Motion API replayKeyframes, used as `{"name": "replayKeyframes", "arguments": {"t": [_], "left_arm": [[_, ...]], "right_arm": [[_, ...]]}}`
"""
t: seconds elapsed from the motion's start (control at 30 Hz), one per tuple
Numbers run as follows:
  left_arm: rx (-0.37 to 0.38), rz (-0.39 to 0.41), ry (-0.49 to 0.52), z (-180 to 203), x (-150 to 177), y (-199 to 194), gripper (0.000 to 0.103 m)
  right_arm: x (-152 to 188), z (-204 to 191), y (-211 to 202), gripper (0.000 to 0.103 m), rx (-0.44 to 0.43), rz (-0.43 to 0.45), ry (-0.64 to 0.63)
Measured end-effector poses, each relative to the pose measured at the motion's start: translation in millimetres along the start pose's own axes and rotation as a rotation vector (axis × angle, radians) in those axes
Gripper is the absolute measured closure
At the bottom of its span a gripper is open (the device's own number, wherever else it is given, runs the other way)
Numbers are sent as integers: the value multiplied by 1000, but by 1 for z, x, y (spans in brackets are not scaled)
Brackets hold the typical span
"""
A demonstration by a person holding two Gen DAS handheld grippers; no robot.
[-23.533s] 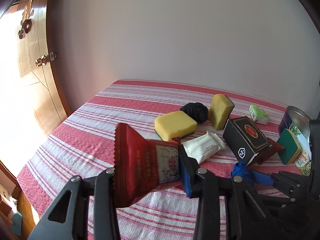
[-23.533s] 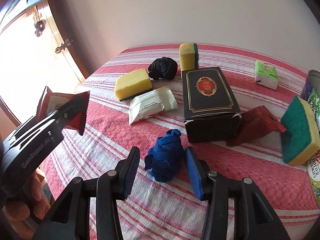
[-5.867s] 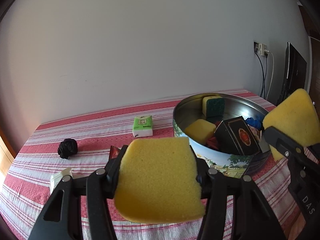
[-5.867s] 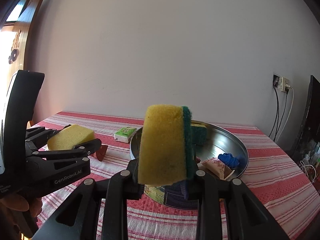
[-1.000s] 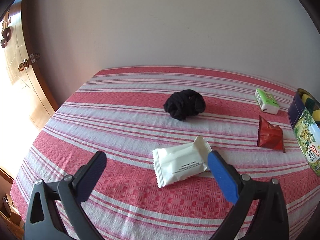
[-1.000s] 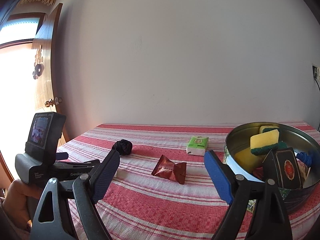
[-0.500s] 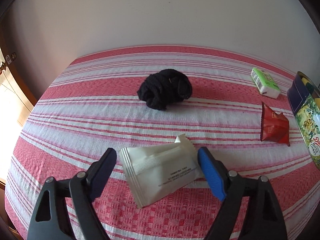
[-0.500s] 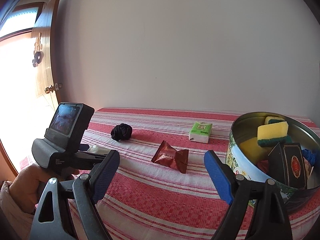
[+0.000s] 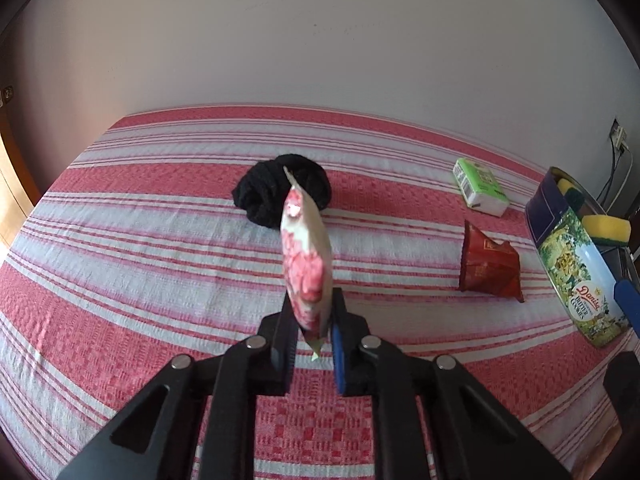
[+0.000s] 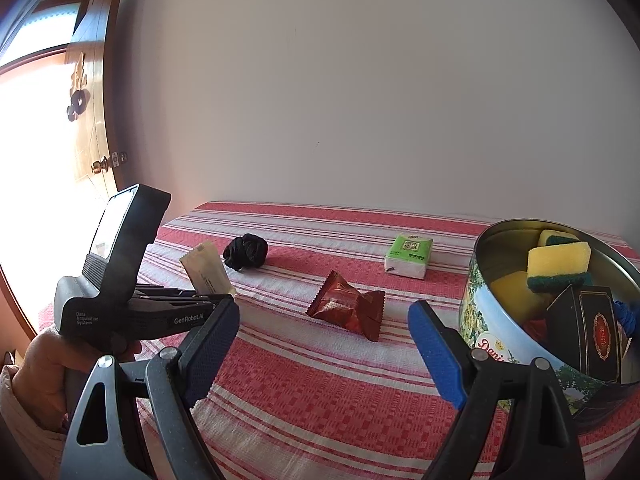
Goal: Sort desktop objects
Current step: 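Grasp the white PULADA packet with left tool while right tool reaches the red-brown packet, then lift the PULADA packet with left tool while right tool grasps the red-brown packet, then lower the PULADA packet onto the bed and open left tool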
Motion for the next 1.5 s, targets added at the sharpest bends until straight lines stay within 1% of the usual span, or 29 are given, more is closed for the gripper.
{"name": "replayKeyframes", "arguments": {"t": [0.1, 0.2, 0.27, 0.3, 0.4, 0.53, 0.6, 0.63, 0.7, 0.73, 0.8, 0.83, 0.87, 0.97, 1.03, 1.1, 1.23, 1.3, 1.37, 1.43, 1.5], "left_arm": [[-31, 56, -10, 3, -11, 1, 90], [-44, 90, -27, 1, -22, 9, 90], [-91, 117, -20, 0, -24, 12, 90], [-88, 110, -29, -2, -25, 14, 90], [-37, 116, -87, -11, -26, 14, 90], [-23, 96, -131, -16, -25, 19, 90], [-12, 88, -142, -17, -25, 20, 90], [-9, 87, -146, -16, -24, 21, 90], [-7, 94, -152, -17, -24, 19, 90], [-6, 98, -153, -17, -23, 18, 90], [-7, 104, -153, -17, -24, 17, 90], [-5, 107, -154, -18, -24, 16, 90], [-3, 113, -156, -18, -24, 15, 90], [-1, 137, -155, -17, -24, 10, 90], [-5, 155, -149, -16, -25, 7, 90], [-20, 183, -138, -13, -25, 1, 90], [-55, 240, -99, -5, -25, -13, 90], [-56, 241, -81, 2, -23, -17, 90], [-62, 246, -64, 8, -21, -22, 90], [-69, 239, -57, 11, -19, -26, 90], [-67, 216, -51, 13, -18, -25, 90]], "right_arm": [[-6, 0, 12, 15, -32, -21, -24], [-12, -2, 32, 15, -99, -75, -66], [-12, -3, 48, 15, -129, -110, -100], [-11, -3, 56, 15, -133, -128, -124], [-5, -6, 79, 15, -141, -192, -202], [8, -2, 108, 15, -144, -295, -237], [16, 0, 119, 26, -125, -345, -268], [17, 0, 122, 36, -93, -350, -300], [17, 0, 121, 49, -81, -346, -322], [17, 0, 121, 53, -84, -348, -316], [16, 3, 119, 54, -85, -344, -291], [15, 4, 117, 56, -87, -343, -276], [14, 6, 117, 67, -81, -335, -259], [6, 18, 104, 75, -106, -294, -119], [1, 25, 94, 76, -111, -255, -43], [-4, 29, 80, 76, -120, -192, 11], [-11, 29, 59, 76, -112, -112, 71], [-16, 29, 46, 76, -90, -72, 82], [-21, 24, 33, 76, -66, -28, 62], [-23, 22, 21, 76, -49, -3, 40], [-25, 21, 13, 76, -51, 4, 36]]}}
Point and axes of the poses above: each gripper's, at about its wrist camera, not at the fingertips, and y roughly the way its jaws point, z to its right, x to its underside, the point moved 1 cm from there along y, roughly the way its jaws point, and after that the axes turned 14 degrees about z, right-handed, at the moved point
